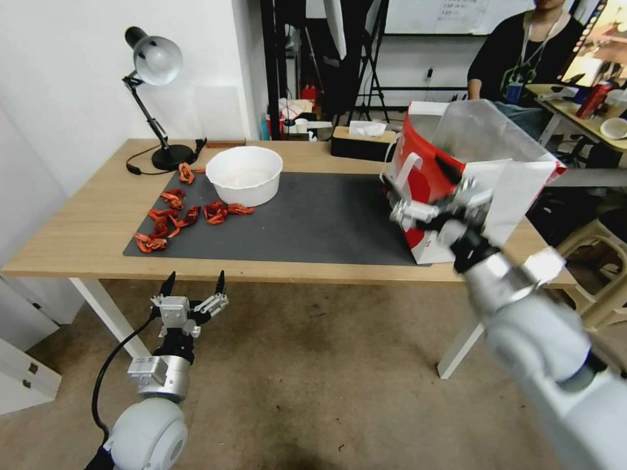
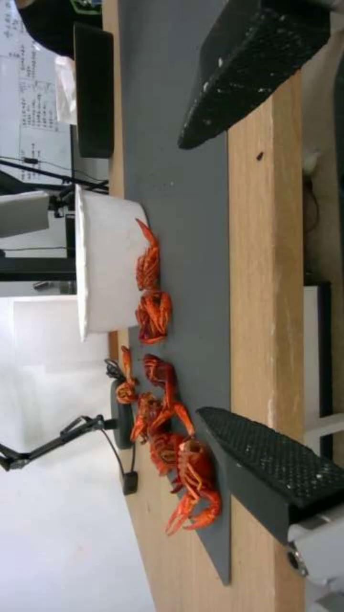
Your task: Close the takeout container lid, then place the container into the takeout bag.
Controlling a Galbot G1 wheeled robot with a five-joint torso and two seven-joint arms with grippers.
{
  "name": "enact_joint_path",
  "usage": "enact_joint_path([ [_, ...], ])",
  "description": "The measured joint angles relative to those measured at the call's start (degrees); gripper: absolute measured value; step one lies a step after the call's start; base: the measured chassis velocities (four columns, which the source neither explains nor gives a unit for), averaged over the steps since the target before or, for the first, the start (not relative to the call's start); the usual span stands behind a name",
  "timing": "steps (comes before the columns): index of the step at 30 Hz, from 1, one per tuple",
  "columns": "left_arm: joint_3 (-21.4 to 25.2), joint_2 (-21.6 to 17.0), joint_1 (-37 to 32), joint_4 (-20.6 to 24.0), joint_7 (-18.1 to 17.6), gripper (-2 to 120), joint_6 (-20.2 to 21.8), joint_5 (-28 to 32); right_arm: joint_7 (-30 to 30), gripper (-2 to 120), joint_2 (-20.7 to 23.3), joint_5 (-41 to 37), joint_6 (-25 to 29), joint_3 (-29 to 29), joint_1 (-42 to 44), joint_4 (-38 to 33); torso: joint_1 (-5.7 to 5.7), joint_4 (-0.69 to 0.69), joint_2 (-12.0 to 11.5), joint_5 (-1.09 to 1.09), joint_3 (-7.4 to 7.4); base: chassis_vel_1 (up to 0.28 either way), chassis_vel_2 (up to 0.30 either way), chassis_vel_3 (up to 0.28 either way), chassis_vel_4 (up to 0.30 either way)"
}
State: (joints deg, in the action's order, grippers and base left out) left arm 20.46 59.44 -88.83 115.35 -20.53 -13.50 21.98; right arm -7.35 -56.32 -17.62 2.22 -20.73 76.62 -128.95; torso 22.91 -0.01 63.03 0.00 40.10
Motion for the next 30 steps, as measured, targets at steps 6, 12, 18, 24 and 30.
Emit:
enact_joint_path([
  [6,0.04,0.28,-0.09,-0.24,0.02,100,-0.20,-0.05,-8.02,100,-2.57,8.38,3.84,2.31,7.58,1.71,0.00,0.02,0.00,0.00,0.00,0.000,0.000,0.000,0.000],
  [12,-0.10,0.64,0.13,-0.49,0.05,100,-0.38,-0.12,-12.55,100,-4.28,12.23,6.34,4.41,11.50,4.25,0.00,0.01,0.00,-0.01,-0.01,0.000,0.000,0.000,0.000],
  [18,-0.09,0.80,-0.01,-0.63,0.13,100,-0.73,-0.19,-14.94,100,-6.09,13.59,8.55,6.14,13.61,7.27,0.00,0.01,0.00,0.00,0.00,0.000,0.000,0.000,0.000],
  [24,0.20,1.00,-0.53,-0.87,0.52,100,-1.23,-0.33,-16.37,100,-7.12,13.74,9.56,7.79,13.76,9.78,0.00,0.01,-0.01,0.00,0.00,0.000,0.000,0.000,0.000],
  [30,0.32,1.14,-0.83,-0.95,0.69,100,-1.33,-0.47,-16.41,100,-7.39,13.64,9.71,7.92,13.53,10.08,0.00,0.02,0.00,0.00,0.00,0.000,0.000,0.000,0.000],
])
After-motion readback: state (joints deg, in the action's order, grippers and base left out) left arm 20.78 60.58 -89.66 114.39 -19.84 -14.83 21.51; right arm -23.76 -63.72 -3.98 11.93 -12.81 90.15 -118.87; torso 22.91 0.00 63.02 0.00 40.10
